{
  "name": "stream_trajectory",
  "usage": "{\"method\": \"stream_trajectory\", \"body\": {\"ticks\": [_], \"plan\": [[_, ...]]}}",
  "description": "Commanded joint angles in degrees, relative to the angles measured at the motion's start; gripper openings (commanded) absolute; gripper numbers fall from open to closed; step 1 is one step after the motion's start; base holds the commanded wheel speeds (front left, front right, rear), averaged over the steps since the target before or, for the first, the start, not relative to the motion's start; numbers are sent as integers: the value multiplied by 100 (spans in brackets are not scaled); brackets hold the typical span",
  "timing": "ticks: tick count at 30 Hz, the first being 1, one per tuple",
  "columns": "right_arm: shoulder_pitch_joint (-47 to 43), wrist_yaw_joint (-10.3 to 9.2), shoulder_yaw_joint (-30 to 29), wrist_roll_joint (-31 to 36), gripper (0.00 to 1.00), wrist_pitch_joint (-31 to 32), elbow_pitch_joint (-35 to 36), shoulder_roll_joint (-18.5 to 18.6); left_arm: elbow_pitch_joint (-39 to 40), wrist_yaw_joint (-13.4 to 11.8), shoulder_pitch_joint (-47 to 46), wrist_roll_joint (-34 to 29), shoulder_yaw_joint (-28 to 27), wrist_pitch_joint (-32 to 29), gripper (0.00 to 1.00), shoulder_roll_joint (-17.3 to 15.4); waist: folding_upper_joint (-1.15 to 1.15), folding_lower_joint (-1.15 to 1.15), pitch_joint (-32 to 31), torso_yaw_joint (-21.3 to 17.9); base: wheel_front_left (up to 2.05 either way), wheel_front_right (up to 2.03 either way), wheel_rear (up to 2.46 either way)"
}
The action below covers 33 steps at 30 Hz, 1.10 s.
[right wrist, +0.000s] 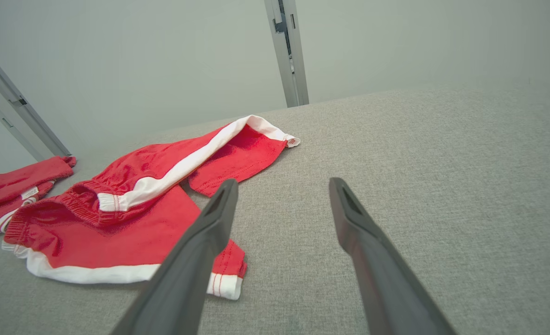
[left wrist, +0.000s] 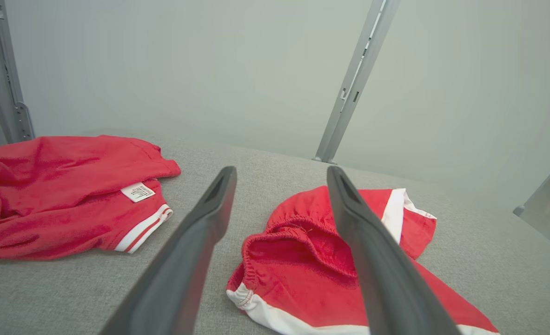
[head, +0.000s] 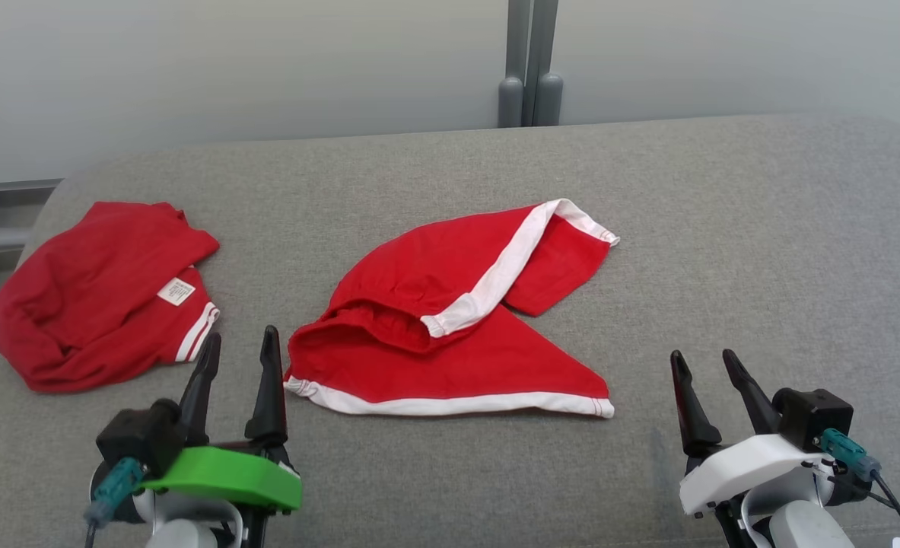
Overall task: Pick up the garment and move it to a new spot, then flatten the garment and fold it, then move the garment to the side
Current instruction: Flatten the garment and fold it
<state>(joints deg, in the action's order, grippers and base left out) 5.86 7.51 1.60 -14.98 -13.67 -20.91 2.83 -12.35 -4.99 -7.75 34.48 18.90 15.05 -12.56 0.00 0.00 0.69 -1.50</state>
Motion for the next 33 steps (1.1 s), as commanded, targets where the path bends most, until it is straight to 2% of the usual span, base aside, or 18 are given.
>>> {"method": "stream_trajectory", "body": {"ticks": [1, 6, 10, 15, 22, 33], "plan": [[-93, -5, -5, 89, 100, -52, 73, 20, 232, 198, 339, -291, -239, 8, 100, 169, 0, 0, -116, 122, 0, 0, 0], [-178, -4, -87, 380, 100, -87, 295, 15, 483, 456, 865, -949, -881, 11, 100, 606, 0, 0, -243, 216, 0, 0, 0], [-295, -5, -79, 519, 100, -96, 407, 13, 428, 598, 1145, -1288, -1154, 10, 100, 750, 0, 0, -339, 280, 0, 0, 0], [-411, -5, -101, 858, 100, -107, 559, 16, 301, 689, 1308, -1675, -1292, 12, 100, 745, 0, 0, -411, 331, 0, 0, 0], [-682, -5, -283, 1398, 100, -33, 696, 12, 114, 666, 1445, -2098, -1499, 12, 100, 668, 0, 0, -447, 402, 0, 0, 0], [-922, -5, -293, 1228, 100, 144, 390, 15, -454, 841, 1466, -2121, -1526, 12, 100, 728, 0, 0, -413, 371, 0, 0, 0]]}}
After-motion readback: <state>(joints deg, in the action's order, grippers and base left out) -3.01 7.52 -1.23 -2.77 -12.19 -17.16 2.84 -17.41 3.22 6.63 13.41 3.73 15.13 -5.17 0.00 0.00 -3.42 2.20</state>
